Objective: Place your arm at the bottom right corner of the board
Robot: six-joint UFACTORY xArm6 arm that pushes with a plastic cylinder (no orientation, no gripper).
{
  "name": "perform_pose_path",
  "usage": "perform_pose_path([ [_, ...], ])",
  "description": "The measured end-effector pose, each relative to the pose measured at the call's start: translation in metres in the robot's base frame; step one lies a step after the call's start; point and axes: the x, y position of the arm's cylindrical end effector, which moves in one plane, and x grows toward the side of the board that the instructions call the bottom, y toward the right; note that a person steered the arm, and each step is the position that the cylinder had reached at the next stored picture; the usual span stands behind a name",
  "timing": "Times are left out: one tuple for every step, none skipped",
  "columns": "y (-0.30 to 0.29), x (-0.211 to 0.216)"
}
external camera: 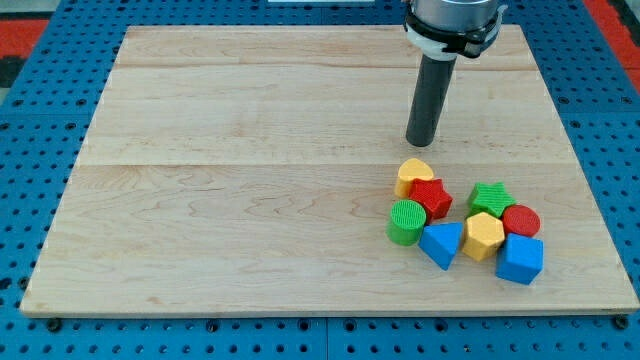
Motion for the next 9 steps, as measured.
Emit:
perform_pose_path([
  [0.000,0.000],
  [0.000,0.002],
  [0.000,-0.006],
  [0.022,-0.021],
  [0.011,-0.021],
  [-0.024,-0.002],
  [-0.033,-0.004],
  [-0.022,-0.010],
  [0.079,-0.024],
])
